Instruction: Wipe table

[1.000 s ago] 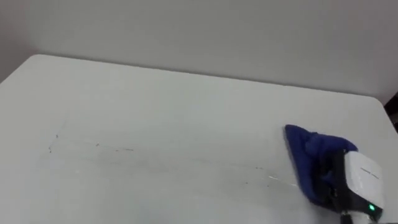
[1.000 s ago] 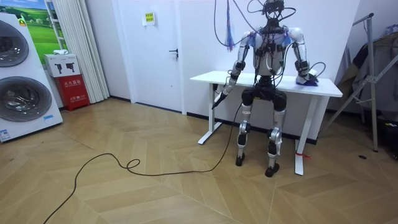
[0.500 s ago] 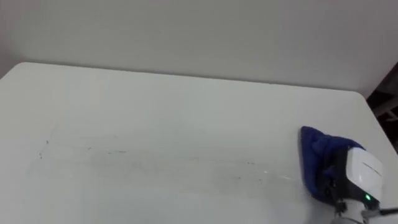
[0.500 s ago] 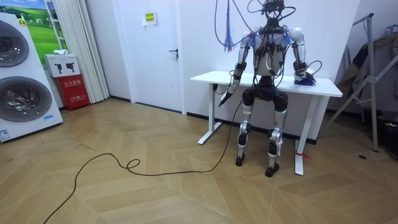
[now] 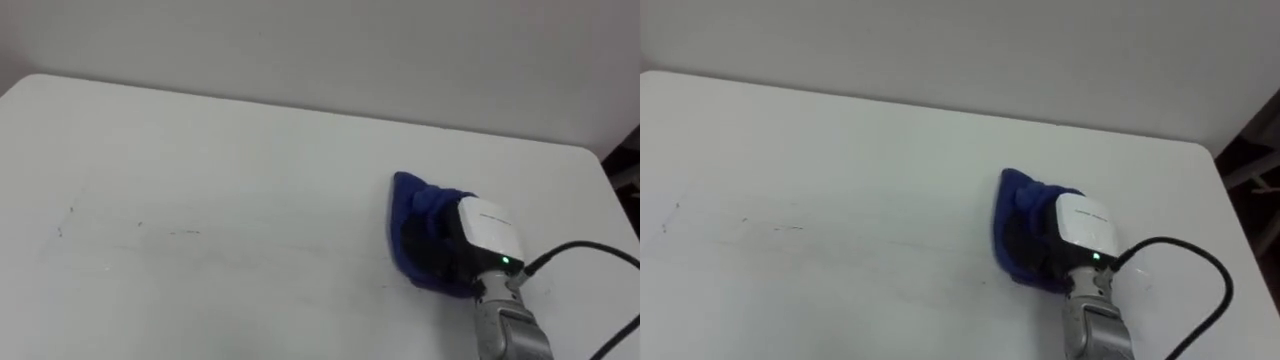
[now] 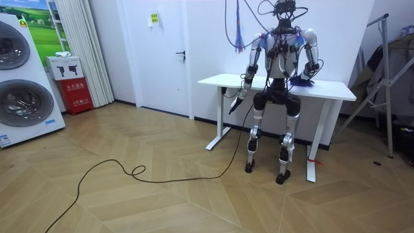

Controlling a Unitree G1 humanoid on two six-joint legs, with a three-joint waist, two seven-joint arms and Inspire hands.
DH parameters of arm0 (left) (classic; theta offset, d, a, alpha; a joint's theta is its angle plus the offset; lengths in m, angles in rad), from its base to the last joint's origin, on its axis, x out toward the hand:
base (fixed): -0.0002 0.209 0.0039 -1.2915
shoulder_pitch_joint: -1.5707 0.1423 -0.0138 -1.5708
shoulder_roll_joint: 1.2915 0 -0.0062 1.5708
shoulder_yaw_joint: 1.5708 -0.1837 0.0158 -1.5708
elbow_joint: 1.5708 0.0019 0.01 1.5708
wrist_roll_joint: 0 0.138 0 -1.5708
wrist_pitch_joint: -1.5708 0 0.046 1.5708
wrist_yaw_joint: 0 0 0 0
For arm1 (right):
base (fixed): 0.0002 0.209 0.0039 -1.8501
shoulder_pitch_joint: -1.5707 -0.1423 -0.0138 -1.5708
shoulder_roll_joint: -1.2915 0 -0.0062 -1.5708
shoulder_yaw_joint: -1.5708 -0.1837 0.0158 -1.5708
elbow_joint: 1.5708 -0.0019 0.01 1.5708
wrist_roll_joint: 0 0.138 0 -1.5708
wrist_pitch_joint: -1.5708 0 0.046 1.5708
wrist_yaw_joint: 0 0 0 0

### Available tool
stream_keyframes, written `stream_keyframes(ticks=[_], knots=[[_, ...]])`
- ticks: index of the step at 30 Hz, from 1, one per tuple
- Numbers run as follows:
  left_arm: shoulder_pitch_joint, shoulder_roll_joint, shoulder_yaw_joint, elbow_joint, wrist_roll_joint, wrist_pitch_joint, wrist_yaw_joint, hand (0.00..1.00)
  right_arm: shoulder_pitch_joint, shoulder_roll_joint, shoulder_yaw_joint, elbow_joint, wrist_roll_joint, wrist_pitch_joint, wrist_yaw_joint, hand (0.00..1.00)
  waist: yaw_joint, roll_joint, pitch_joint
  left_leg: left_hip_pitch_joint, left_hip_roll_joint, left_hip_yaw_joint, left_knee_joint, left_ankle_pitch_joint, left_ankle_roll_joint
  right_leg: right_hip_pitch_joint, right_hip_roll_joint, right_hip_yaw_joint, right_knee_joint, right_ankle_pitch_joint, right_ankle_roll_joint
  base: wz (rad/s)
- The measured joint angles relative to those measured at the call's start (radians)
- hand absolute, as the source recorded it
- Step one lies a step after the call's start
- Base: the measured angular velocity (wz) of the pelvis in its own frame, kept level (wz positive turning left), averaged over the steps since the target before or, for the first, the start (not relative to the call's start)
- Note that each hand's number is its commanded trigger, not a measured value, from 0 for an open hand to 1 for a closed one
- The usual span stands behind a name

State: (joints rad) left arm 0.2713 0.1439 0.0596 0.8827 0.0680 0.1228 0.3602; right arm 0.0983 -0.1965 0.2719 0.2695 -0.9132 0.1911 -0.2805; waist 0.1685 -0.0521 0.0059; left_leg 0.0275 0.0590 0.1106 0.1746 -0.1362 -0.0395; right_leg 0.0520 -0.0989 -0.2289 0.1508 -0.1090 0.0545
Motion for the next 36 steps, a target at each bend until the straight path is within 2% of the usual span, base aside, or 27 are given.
stream_keyframes(ticks=[5,8,10,11,13,16,20,26,27,28,31,36], knots=[[-0.007,-0.001,0.0,-0.001,0.0,-0.008,0.0,0.0,0.022,-0.002,-0.018,-0.02,0.004,-0.03,0.0,0.0,-0.004,0.001,-0.0028,-0.005,0.0,0.0,-0.001,0.0,0.0,-0.001,0.0,0.0,0.002,-0.005,0.007,0.0],[-0.009,-0.001,0.001,-0.002,-0.014,-0.017,0.0,0.0,0.041,-0.003,-0.045,-0.033,0.02,-0.065,-0.001,0.0,-0.024,0.001,-0.007,-0.002,-0.003,-0.004,-0.001,0.0,0.0,0.002,-0.001,-0.002,0.002,-0.003,0.006,0.02],[-0.011,-0.001,0.007,-0.002,-0.035,-0.021,-0.001,0.0,0.067,-0.002,-0.068,-0.051,0.027,-0.105,-0.001,0.0,-0.036,0.004,-0.0094,0.0,-0.003,0.0,-0.004,0.0,0.001,0.001,-0.002,0.003,0.002,-0.005,0.008,-0.02],[-0.012,-0.001,0.011,-0.001,-0.036,-0.021,-0.001,0.0,0.073,-0.002,-0.071,-0.056,0.03,-0.114,-0.002,0.0,-0.039,0.005,-0.0097,0.0,-0.003,0.001,-0.005,0.0,0.001,0.001,-0.002,0.003,0.002,-0.005,0.008,-0.04],[-0.012,0.0,0.02,0.001,-0.036,-0.038,-0.001,0.0,0.097,-0.002,-0.096,-0.081,0.064,-0.153,-0.002,0.0,-0.053,0.006,-0.0106,0.004,-0.003,0.003,-0.006,0.0,0.001,0.003,-0.002,0.004,0.004,-0.004,0.007,0.0],[-0.004,0.001,0.02,0.001,-0.038,-0.044,-0.002,0.0,0.121,-0.003,-0.114,-0.093,0.13,-0.189,-0.006,0.0,-0.066,0.006,-0.0108,0.007,-0.004,0.005,-0.007,0.0,0.001,0.007,-0.002,0.007,0.004,-0.003,0.007,0.0],[0.013,0.005,0.039,0.004,-0.037,-0.045,-0.024,0.0,0.128,-0.003,-0.157,-0.122,0.213,-0.203,0.027,0.0,-0.089,0.006,-0.0105,0.023,-0.004,0.008,-0.007,0.0,0.001,0.015,-0.003,0.011,0.002,-0.006,0.011,-0.02],[0.05,0.003,0.146,0.048,-0.036,-0.072,-0.051,0.0,0.134,-0.006,-0.384,-0.254,0.365,-0.194,0.041,0.0,-0.12,0.006,-0.0105,0.027,-0.003,0.027,-0.014,0.001,0.004,0.001,-0.002,0.033,0.01,-0.006,0.011,-0.1],[0.058,0.003,0.169,0.06,-0.035,-0.077,-0.054,0.0,0.133,-0.009,-0.433,-0.28,0.377,-0.194,0.03,0.0,-0.13,0.0,-0.0109,0.027,-0.003,0.028,-0.014,0.002,0.007,-0.001,-0.002,0.034,0.019,-0.004,0.006,0.0],[0.071,0.005,0.185,0.064,-0.033,-0.078,-0.06,0.0,0.133,-0.02,-0.472,-0.293,0.382,-0.195,0.015,0.0,-0.14,0.002,-0.0076,0.03,-0.003,0.029,-0.013,0.002,0.007,-0.001,-0.002,0.035,0.019,-0.004,0.006,0.0],[0.078,0.004,0.217,0.064,-0.034,-0.078,-0.069,0.0,0.135,-0.048,-0.565,-0.296,0.445,-0.196,-0.019,0.0,-0.153,-0.003,-0.0058,0.038,-0.002,0.035,-0.015,0.0,0.002,0.001,-0.002,0.04,0.019,-0.007,0.007,-0.06],[0.084,0.004,0.219,0.063,-0.034,-0.078,-0.09,0.0,0.135,-0.048,-0.639,-0.295,0.517,-0.196,-0.092,0.0,-0.185,-0.006,-0.0051,0.038,-0.002,0.04,-0.016,-0.002,0.003,-0.001,-0.002,0.046,0.02,-0.011,0.011,-0.03]])
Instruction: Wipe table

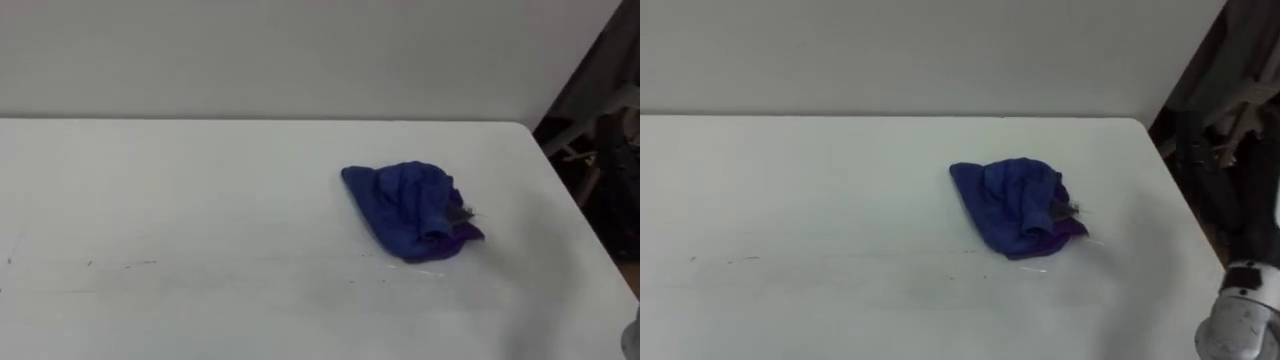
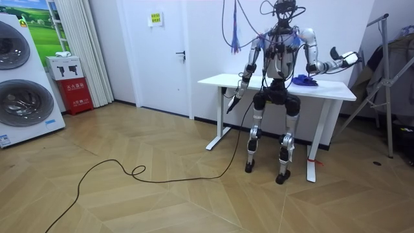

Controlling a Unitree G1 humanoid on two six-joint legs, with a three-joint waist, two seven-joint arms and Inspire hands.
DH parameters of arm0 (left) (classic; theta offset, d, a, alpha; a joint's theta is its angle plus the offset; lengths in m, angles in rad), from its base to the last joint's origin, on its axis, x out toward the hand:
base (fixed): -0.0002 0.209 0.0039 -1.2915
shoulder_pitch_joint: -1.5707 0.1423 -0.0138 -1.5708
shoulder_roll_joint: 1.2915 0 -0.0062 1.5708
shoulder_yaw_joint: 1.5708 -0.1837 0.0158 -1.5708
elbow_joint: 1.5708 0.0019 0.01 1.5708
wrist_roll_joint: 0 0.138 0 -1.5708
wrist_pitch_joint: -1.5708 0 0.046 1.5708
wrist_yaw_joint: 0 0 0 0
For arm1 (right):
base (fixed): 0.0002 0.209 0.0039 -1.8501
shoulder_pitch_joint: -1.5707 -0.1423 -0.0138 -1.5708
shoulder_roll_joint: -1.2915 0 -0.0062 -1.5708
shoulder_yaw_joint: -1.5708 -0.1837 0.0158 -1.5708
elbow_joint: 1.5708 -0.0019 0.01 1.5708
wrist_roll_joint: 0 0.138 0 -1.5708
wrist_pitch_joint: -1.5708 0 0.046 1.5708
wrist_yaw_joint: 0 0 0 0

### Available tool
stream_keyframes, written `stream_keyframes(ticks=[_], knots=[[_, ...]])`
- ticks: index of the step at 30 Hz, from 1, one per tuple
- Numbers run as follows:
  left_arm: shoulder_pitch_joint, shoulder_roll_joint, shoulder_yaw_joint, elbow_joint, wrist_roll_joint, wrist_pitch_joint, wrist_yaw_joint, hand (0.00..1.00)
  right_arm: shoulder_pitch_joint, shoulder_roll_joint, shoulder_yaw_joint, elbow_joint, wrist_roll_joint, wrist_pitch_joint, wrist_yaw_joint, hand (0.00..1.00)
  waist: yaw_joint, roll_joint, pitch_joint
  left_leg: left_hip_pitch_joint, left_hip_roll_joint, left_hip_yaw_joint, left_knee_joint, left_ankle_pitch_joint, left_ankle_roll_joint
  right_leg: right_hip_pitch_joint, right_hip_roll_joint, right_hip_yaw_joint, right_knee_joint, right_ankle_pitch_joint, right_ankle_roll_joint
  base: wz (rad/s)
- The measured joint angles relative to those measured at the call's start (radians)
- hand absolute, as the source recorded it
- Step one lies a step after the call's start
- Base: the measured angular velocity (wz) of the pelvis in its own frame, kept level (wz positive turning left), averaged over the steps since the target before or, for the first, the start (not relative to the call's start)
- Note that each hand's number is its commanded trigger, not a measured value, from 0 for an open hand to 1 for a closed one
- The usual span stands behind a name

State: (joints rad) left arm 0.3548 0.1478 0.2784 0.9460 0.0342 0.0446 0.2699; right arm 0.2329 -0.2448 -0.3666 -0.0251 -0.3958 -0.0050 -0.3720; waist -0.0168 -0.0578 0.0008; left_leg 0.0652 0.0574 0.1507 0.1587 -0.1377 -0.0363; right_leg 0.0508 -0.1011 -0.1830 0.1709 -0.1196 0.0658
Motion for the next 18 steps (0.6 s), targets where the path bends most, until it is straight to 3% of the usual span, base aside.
stream_keyframes(ticks=[6,11,13,15,18], knots=[[0.001,0.004,0.001,-0.002,0.002,0.003,-0.025,0.0,0.021,0.0,-0.024,0.028,0.044,0.005,-0.075,0.0,-0.016,0.0,0.0001,0.002,0.0,0.007,0.0,-0.001,0.001,-0.001,0.0,0.005,0.001,0.001,-0.001,-0.03],[0.007,0.007,0.037,-0.006,0.001,0.035,-0.045,0.0,0.022,-0.002,-0.064,0.178,0.1,0.028,-0.138,0.0,-0.016,-0.009,-0.0027,0.003,0.0,0.008,0.003,-0.001,0.001,-0.001,0.0,0.007,0.002,0.0,0.0,0.0],[0.011,0.008,0.05,-0.005,-0.001,0.043,-0.045,0.0,0.027,-0.002,-0.088,0.237,0.171,0.037,-0.166,0.0,-0.021,-0.012,-0.0044,0.0,0.0,0.008,0.005,-0.005,0.003,-0.002,-0.002,0.007,0.001,-0.002,0.003,0.0],[0.015,0.011,0.061,-0.005,-0.004,0.043,-0.042,0.0,0.036,-0.002,-0.092,0.293,0.217,0.036,-0.2,0.0,-0.026,-0.009,-0.001,-0.001,0.0,0.008,0.005,-0.006,0.003,-0.002,-0.002,0.007,0.001,-0.002,0.003,0.0],[0.013,0.013,0.064,-0.005,-0.028,0.043,-0.041,0.0,0.039,-0.002,-0.096,0.431,0.383,0.038,-0.23,0.0,-0.034,-0.013,-0.0051,-0.002,0.0,0.008,0.006,-0.007,0.003,-0.001,-0.003,0.007,0.002,-0.004,0.005,0.0]])
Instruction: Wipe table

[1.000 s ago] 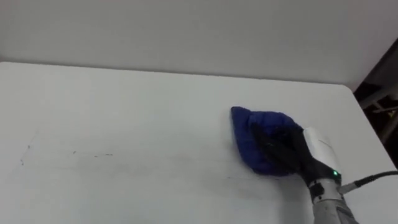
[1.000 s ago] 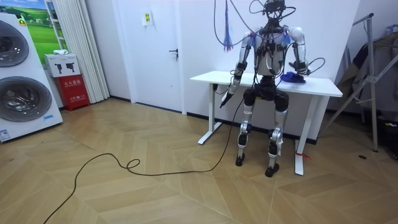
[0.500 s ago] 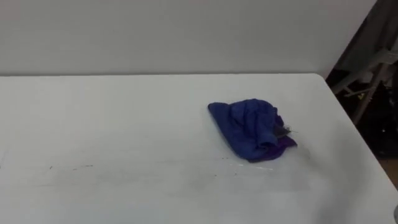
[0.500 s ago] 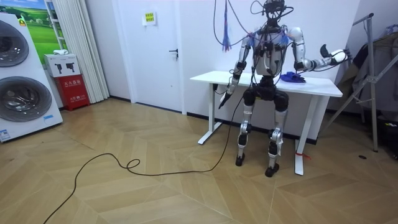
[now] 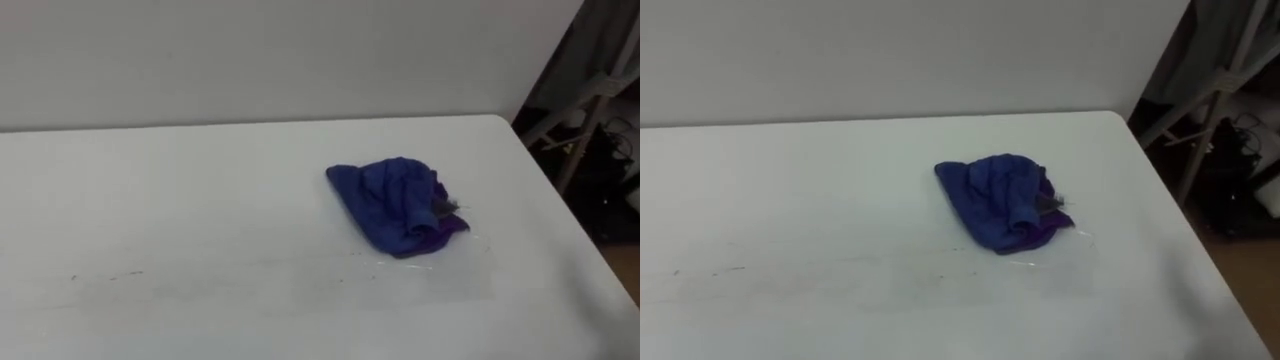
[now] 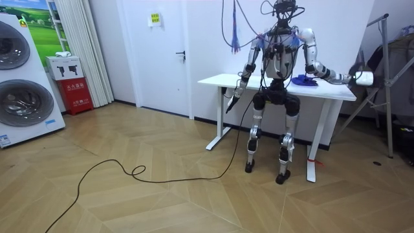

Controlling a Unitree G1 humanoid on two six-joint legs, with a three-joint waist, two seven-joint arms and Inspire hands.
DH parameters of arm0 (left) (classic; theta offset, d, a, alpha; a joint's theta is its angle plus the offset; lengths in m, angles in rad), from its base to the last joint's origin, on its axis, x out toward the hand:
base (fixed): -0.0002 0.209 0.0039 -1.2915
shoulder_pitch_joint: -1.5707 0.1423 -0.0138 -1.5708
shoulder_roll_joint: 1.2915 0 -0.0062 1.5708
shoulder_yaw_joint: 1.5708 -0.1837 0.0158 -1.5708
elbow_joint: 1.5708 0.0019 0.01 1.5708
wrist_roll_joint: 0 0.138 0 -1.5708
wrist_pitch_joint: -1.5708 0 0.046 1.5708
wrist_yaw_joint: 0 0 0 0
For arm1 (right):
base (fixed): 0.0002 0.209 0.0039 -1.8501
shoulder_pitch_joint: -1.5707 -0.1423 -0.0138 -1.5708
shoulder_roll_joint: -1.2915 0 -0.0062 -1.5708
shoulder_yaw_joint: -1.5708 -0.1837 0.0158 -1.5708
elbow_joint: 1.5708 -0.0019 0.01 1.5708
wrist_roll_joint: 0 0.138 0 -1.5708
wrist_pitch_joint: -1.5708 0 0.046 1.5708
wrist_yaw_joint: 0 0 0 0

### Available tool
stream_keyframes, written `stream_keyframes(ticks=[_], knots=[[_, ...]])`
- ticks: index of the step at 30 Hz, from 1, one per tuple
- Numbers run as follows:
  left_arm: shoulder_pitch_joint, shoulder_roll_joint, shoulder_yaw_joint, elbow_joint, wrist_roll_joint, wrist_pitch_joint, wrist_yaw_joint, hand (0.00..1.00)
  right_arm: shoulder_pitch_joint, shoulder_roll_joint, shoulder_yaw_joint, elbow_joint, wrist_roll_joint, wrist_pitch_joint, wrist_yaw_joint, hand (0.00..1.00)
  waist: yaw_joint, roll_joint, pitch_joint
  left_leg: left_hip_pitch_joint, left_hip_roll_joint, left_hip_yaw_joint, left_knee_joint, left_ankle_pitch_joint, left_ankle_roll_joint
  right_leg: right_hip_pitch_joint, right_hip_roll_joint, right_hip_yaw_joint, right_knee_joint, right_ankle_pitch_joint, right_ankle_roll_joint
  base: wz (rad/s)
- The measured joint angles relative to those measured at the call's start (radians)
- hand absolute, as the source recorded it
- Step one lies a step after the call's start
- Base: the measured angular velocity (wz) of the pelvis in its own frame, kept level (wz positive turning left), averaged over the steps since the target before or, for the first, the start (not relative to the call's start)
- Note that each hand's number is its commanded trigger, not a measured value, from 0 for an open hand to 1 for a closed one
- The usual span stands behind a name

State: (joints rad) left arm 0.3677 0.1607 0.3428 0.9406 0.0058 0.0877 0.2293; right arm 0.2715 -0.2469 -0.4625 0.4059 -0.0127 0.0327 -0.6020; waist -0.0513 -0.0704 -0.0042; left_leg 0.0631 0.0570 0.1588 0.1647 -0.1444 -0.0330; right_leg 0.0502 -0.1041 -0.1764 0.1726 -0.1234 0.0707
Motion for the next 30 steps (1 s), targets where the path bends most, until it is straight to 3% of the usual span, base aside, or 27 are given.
stream_keyframes(ticks=[2,4,11,15,18,20,23,28,30], knots=[[-0.003,0.0,0.007,-0.003,-0.013,0.0,-0.001,0.0,0.005,0.001,-0.01,0.072,0.098,0.0,-0.023,0.0,-0.005,0.003,0.0008,-0.004,0.0,0.0,0.001,0.0,0.0,-0.003,0.0,-0.001,0.0,0.0,0.0,0.0],[-0.002,0.001,0.014,-0.011,-0.015,0.0,-0.001,0.0,0.005,0.002,-0.032,0.18,0.235,-0.01,-0.045,0.0,-0.018,0.002,-0.0057,-0.016,0.0,-0.001,0.002,0.0,0.0,-0.012,-0.001,-0.002,0.001,0.0,0.0,0.0],[0.004,0.002,0.029,-0.013,-0.082,0.0,-0.003,0.0,0.011,0.011,-0.122,0.488,0.592,-0.024,-0.078,0.0,-0.056,0.006,-0.0074,-0.023,0.001,-0.007,0.004,-0.001,0.0,-0.015,-0.001,-0.009,0.003,-0.003,-0.002,0.02],[0.002,-0.004,0.027,-0.007,-0.103,0.0,-0.004,0.0,0.047,0.051,-0.129,0.615,0.744,-0.029,-0.071,0.0,-0.063,0.008,-0.0095,-0.021,0.0,-0.007,0.006,-0.002,-0.002,-0.014,-0.004,-0.003,0.017,-0.009,-0.002,0.0],[-0.001,-0.008,0.024,0.006,-0.1,0.008,-0.004,0.0,0.057,0.086,-0.125,0.684,0.763,-0.02,-0.029,0.0,-0.073,0.013,-0.0127,-0.02,-0.001,-0.01,0.005,-0.002,-0.002,-0.01,-0.004,-0.007,0.018,-0.01,-0.002,0.0],[-0.005,-0.008,0.025,0.026,-0.082,0.011,-0.007,0.0,0.051,0.094,-0.125,0.721,0.748,-0.006,0.013,0.0,-0.077,0.017,-0.014,-0.02,-0.002,-0.009,0.004,-0.002,-0.002,-0.01,-0.005,-0.006,0.018,-0.011,-0.001,0.0],[-0.004,-0.013,0.024,0.032,-0.058,0.016,-0.011,0.0,0.04,0.095,-0.051,0.765,0.591,0.015,0.089,0.0,-0.075,0.023,-0.013,-0.02,-0.002,-0.011,0.004,-0.001,-0.002,-0.009,-0.005,-0.01,0.017,-0.01,-0.002,0.01],[-0.051,-0.015,-0.078,0.074,0.007,0.018,-0.017,0.0,-0.021,0.09,0.173,0.756,0.091,0.04,0.169,0.0,0.003,0.037,-0.0088,-0.014,0.0,-0.008,0.004,-0.002,-0.002,-0.014,-0.001,-0.005,0.015,-0.008,-0.004,-0.03],[-0.06,-0.017,-0.11,0.074,0.009,0.017,-0.016,0.0,-0.059,0.091,0.22,0.747,-0.013,0.043,0.182,0.0,0.014,0.041,-0.0064,-0.015,-0.001,-0.017,0.004,-0.001,-0.003,-0.009,-0.001,-0.013,0.013,-0.005,-0.01,0.13]])
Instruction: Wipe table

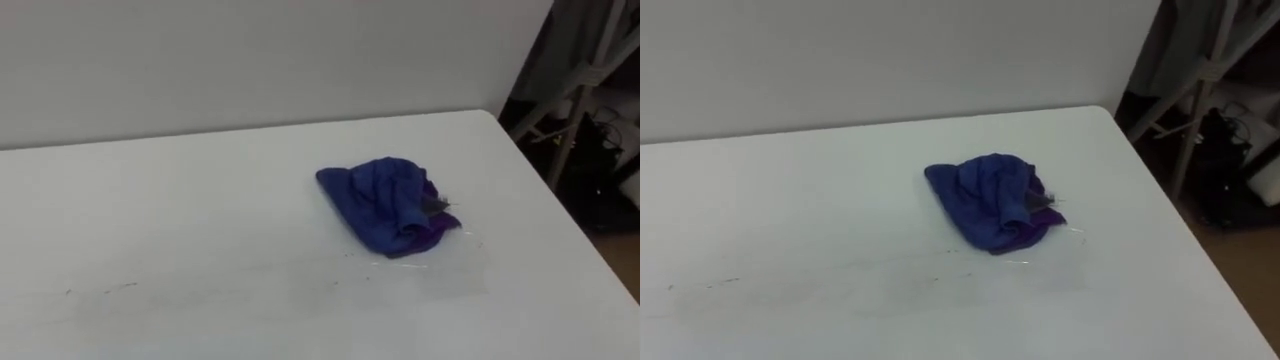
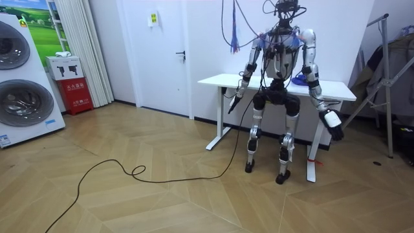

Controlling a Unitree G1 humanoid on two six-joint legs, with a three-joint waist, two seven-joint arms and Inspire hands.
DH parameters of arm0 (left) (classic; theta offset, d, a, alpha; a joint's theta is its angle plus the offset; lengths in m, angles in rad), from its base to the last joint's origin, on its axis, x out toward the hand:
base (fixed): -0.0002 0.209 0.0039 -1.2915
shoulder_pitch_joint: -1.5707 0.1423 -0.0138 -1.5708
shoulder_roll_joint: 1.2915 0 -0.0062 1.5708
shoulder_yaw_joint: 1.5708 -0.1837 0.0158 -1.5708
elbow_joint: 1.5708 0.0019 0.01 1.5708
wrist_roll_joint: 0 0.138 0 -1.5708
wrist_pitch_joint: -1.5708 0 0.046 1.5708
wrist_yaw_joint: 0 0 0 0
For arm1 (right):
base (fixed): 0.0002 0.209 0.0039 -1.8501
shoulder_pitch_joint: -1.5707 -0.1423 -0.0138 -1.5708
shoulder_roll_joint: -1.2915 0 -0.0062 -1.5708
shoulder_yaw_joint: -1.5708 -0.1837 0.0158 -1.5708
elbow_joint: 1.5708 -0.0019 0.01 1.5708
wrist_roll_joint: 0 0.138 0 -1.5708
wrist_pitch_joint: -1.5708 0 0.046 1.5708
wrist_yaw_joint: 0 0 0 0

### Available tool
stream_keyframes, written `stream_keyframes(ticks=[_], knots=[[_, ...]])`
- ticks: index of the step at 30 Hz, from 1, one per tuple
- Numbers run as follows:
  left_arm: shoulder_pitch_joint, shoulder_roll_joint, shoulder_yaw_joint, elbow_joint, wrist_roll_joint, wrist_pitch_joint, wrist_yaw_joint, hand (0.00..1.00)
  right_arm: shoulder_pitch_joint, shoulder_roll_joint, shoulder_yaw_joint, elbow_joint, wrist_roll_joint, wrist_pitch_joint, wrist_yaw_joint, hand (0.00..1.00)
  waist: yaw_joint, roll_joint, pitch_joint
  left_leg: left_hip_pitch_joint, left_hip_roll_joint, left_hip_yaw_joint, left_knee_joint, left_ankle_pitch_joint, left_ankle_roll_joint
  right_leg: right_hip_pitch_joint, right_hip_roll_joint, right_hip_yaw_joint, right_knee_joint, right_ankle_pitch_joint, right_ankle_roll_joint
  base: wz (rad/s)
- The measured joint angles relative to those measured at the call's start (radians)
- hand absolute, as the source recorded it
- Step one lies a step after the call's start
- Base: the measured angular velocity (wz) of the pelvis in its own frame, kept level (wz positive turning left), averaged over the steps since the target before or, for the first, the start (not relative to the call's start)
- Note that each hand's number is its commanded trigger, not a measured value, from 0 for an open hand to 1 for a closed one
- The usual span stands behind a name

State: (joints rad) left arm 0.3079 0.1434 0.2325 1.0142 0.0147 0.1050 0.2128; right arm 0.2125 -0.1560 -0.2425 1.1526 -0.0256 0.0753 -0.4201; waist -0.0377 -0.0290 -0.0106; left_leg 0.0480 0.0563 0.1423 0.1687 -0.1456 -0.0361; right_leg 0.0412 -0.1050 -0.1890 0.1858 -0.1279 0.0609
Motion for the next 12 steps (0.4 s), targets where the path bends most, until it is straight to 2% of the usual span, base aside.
stream_keyframes(ticks=[2,3,6,12], knots=[[-0.011,-0.001,-0.011,-0.001,0.006,-0.001,0.001,0.0,-0.033,0.001,0.047,-0.026,-0.073,0.004,0.017,0.0,0.021,0.003,0.0026,-0.001,0.0,-0.009,0.0,0.001,-0.002,0.005,0.0,-0.009,-0.001,-0.001,-0.001,0.15],[-0.014,-0.003,-0.018,-0.004,0.024,-0.002,0.003,0.0,-0.024,-0.004,0.086,-0.044,-0.127,-0.008,0.032,0.0,0.039,0.007,0.0053,-0.001,0.0,-0.011,0.0,0.002,-0.002,0.008,0.0,-0.012,-0.003,-0.002,0.0,0.04],[-0.016,-0.012,-0.042,-0.003,0.044,-0.002,0.018,0.0,-0.014,-0.002,0.153,-0.054,-0.178,0.005,0.07,0.0,0.052,0.015,0.0149,-0.003,-0.001,-0.015,0.0,0.002,-0.003,0.008,0.0,-0.015,-0.003,-0.005,0.005,0.03],[-0.029,-0.021,-0.05,-0.003,0.066,-0.006,0.018,0.0,-0.017,0.016,0.184,-0.025,-0.177,0.004,0.134,0.0,0.062,0.013,0.013,-0.016,-0.002,-0.033,0.003,0.005,-0.003,0.013,0.0,-0.033,-0.015,-0.001,0.005,0.07]])
